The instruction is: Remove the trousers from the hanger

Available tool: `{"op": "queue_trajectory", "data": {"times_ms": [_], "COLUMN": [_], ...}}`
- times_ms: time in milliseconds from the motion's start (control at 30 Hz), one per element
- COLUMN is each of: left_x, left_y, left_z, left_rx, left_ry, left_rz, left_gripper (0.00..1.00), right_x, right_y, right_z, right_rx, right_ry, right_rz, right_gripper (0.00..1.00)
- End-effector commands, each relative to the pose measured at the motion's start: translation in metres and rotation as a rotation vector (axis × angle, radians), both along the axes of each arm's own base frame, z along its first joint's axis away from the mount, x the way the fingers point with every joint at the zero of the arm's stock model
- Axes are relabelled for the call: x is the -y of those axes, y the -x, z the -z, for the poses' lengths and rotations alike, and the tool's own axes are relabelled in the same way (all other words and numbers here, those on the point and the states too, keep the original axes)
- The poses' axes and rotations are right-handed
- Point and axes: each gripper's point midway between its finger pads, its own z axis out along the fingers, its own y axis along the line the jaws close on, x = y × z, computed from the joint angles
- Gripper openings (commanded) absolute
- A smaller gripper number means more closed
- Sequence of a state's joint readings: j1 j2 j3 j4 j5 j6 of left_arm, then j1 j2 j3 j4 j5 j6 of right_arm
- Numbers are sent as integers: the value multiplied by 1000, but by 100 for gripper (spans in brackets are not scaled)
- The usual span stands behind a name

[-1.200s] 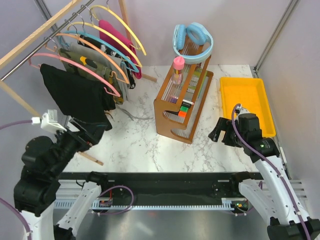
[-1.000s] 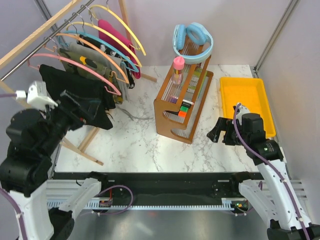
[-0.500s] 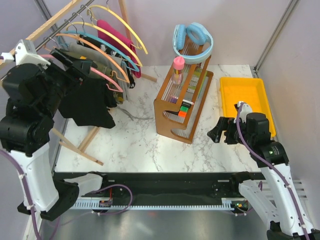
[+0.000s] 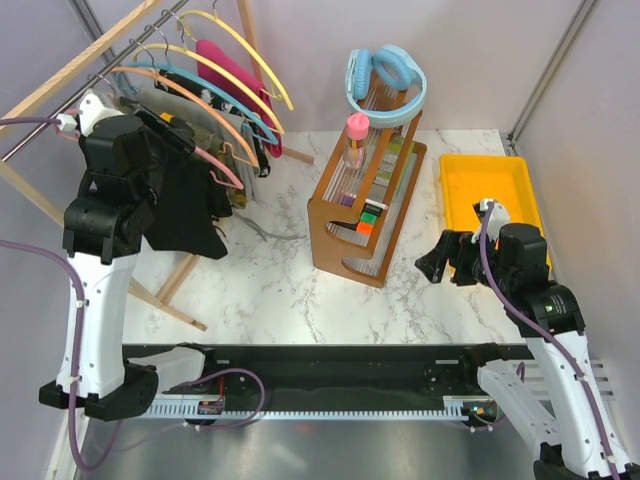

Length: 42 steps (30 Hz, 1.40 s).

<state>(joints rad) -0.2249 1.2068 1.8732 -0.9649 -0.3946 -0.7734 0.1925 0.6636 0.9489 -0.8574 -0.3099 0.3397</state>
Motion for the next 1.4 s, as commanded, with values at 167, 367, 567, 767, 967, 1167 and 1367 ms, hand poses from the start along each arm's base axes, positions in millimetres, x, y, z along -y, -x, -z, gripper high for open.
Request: {"op": "queue_trajectory", "data": {"times_ms": [167, 367, 567, 767, 967, 1167, 1367], "left_x": [-23, -29, -31, -32, -29, -15, 7], "left_y": [-17, -22, -24, -27, -12, 10, 26], "left_z": [-29, -34, -41, -48, -67, -90, -80], "left_rx": [178, 235, 257, 277, 335, 427, 554], "left_ry": [-26, -55, -105, -172, -194, -172, -267], "left_rz": [-133, -160, -161, -147, -105, -5, 146], "left_gripper": [58, 50, 41, 8, 2, 2, 2], "right_x": [3, 4, 4, 3, 3, 2, 4], "right_y": [2, 3, 4, 4, 4, 0, -3], "right_z": [-19, -19, -19, -22, -24, -23, -22], "right_rx": [55, 54, 58, 62, 66, 67, 66], "right_ry": [-1, -4, -1, -4, -8, -2, 14], "right_rz": [12, 16, 14, 12, 10, 7, 10], "right_gripper": [98, 98, 98, 98, 98, 98, 98]}}
